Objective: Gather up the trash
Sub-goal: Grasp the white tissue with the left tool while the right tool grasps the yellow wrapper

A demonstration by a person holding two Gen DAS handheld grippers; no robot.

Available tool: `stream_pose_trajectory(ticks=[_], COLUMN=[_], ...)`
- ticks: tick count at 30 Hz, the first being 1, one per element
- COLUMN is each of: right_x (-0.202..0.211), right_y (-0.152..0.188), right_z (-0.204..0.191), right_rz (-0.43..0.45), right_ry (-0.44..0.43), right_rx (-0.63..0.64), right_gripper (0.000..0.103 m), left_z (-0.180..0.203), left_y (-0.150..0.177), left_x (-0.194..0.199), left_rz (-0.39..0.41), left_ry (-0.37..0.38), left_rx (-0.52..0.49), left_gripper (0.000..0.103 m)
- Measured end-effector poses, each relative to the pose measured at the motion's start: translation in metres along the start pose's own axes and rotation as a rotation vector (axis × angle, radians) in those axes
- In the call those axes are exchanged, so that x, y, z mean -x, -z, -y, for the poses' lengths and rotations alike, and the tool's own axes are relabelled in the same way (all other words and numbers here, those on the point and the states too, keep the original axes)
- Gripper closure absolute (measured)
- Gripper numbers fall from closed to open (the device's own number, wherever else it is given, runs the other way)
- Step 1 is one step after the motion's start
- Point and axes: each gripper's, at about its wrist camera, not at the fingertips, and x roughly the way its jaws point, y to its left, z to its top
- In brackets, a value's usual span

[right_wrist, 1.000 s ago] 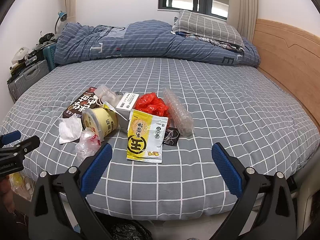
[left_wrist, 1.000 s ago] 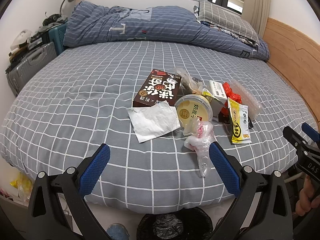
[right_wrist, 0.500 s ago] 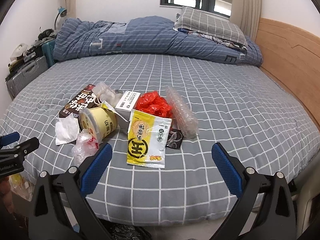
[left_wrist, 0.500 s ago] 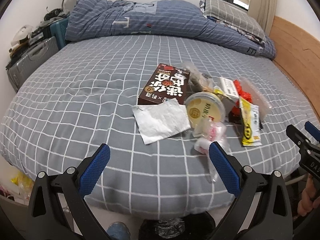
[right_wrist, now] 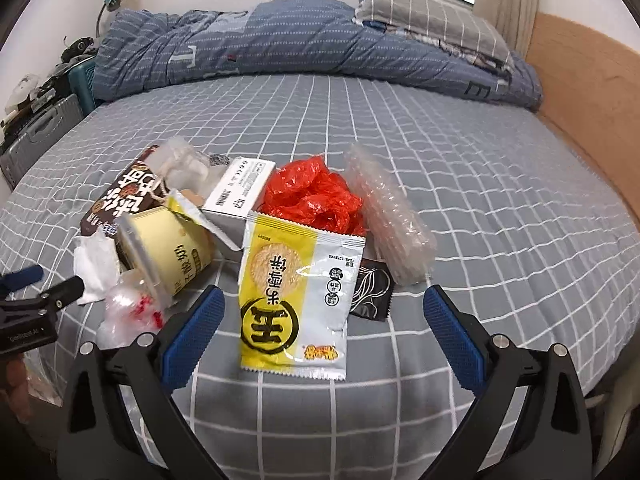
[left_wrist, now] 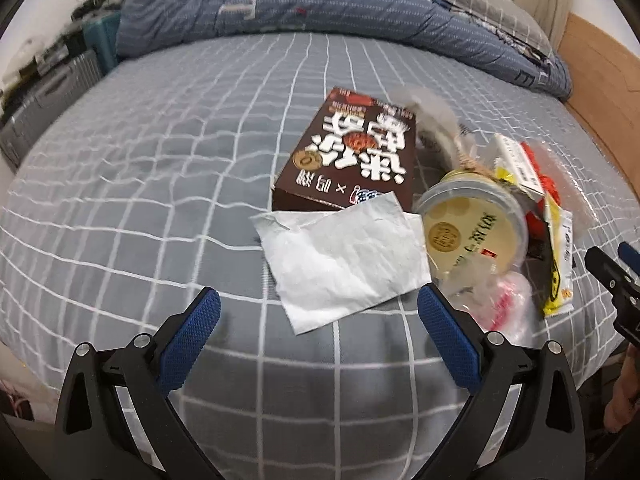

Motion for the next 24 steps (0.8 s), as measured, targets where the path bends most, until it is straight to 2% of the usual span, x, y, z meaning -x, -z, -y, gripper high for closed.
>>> stream_pose_trajectory(ticks=[6,13,16,18,22,24], right_x=[-0.021,-0.044,-0.047,-0.049,-0.052,-0.052], right_y=[-0.004,0.001,0.003,0.004,0.005,0.006], right_z=[-0.003,-0.014,-0.019,-0.021,-0.023,-0.024], right_rz=[-0.043,-0.097,-0.105,-0.115,-0.135,-0.140], right_ry=[-0.041,-0.053,-0.056,-0.059,-0.065,-0.065], right_rx=[-0.017,-0.005,0.006,0.009,0.009,0.013], right_gripper=[0.012,0.024,0.027,0.033,0.041,0.045], left_z=[-0.002,0.007,0.007,0.008,0.008,0.004], left_y=[-0.009,-0.006,-0.004,-0.003,-0.002,-0.003], left_x=[-0.021,-0.040,-0.041,-0.040,-0.040,-0.039], left_rz=[-0.033,-0.082,-0.086,-0.087,-0.087,-0.088], left_ry=[0.017,-0.012,-0.015,-0.029,-0.045,-0.046], left_rx=[0.025,0.012,0.010,-0.001,-0.004,0.008], left_gripper=[0.007,0.012,0.020,0.034,0.053,0.067])
